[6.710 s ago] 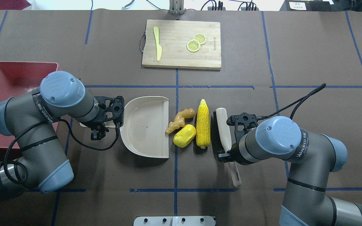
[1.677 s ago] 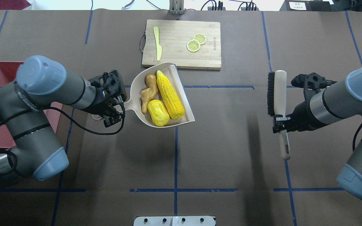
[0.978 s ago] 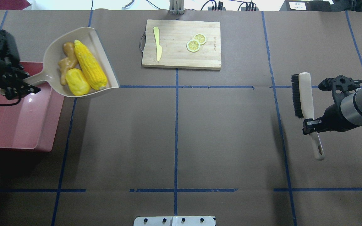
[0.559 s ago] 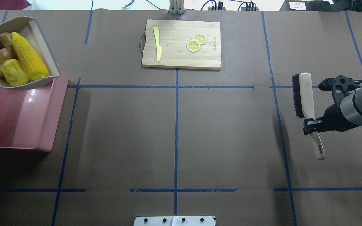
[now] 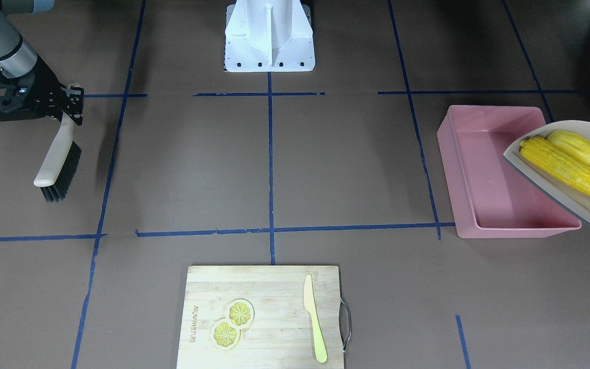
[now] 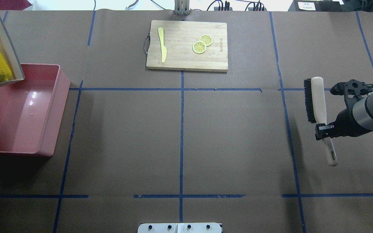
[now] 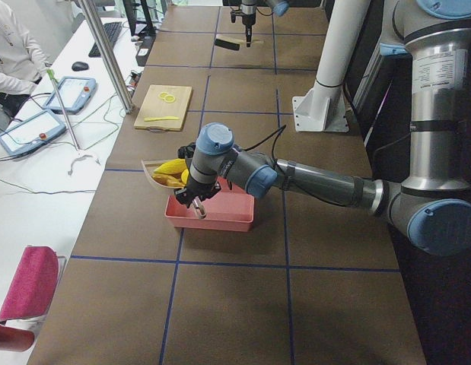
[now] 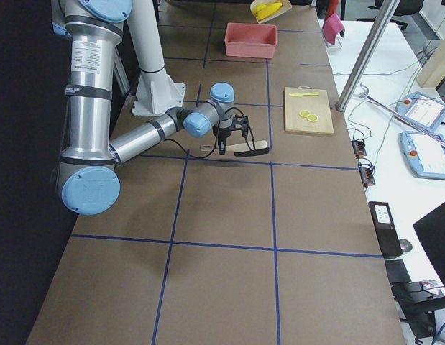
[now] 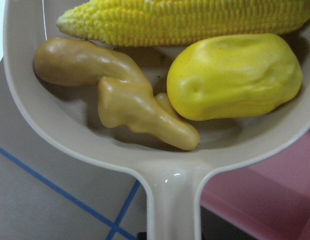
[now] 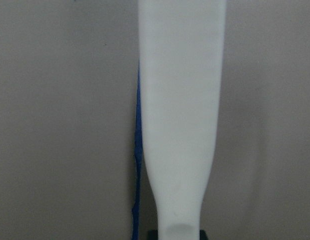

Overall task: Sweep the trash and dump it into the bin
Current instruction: 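Tilt the dustpan with the left gripper to dump the items into the pink bin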

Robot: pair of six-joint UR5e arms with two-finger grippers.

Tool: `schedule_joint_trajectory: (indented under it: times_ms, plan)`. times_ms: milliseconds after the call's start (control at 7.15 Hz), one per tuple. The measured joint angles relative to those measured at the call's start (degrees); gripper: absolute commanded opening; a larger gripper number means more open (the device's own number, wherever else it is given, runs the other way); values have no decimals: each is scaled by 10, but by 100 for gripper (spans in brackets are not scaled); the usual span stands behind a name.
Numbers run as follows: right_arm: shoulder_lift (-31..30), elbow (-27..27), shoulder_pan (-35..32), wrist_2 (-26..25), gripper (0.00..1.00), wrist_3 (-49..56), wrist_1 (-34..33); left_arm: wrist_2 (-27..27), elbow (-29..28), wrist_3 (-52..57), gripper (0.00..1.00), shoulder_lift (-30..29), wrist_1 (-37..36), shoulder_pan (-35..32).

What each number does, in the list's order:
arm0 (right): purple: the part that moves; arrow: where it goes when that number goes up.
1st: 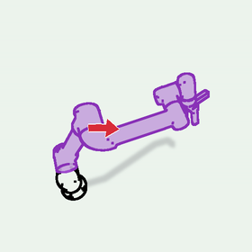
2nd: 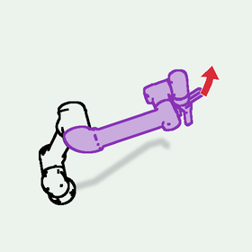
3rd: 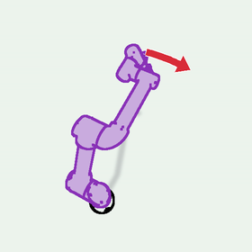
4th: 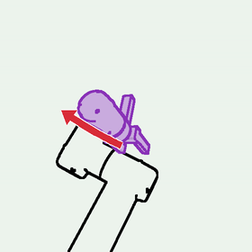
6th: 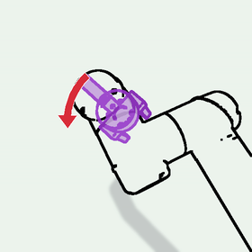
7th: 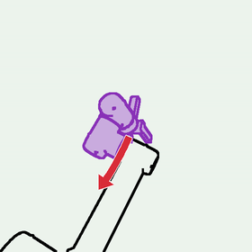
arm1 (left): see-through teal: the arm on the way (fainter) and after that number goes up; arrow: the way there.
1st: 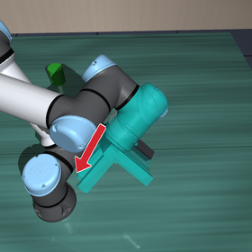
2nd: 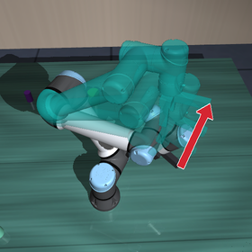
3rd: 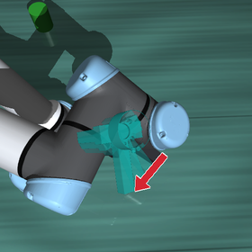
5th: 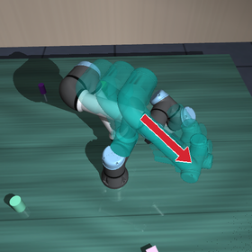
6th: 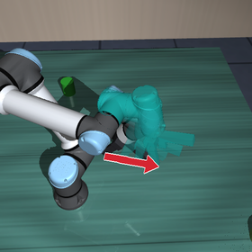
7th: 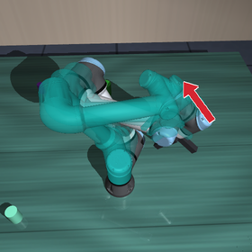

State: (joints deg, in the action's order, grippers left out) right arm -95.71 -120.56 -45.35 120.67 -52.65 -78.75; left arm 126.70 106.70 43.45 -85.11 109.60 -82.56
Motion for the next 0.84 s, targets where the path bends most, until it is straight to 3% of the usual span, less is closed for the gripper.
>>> schedule_joint_trajectory:
  times_ms: [559,839]
  plan:
    - [-4,0,0,0,2,0,1,-192,5,305,6,-5,-3,25]
    - [-6,0,0,0,2,0,0,-225,8,389,6,-17,-3,38]
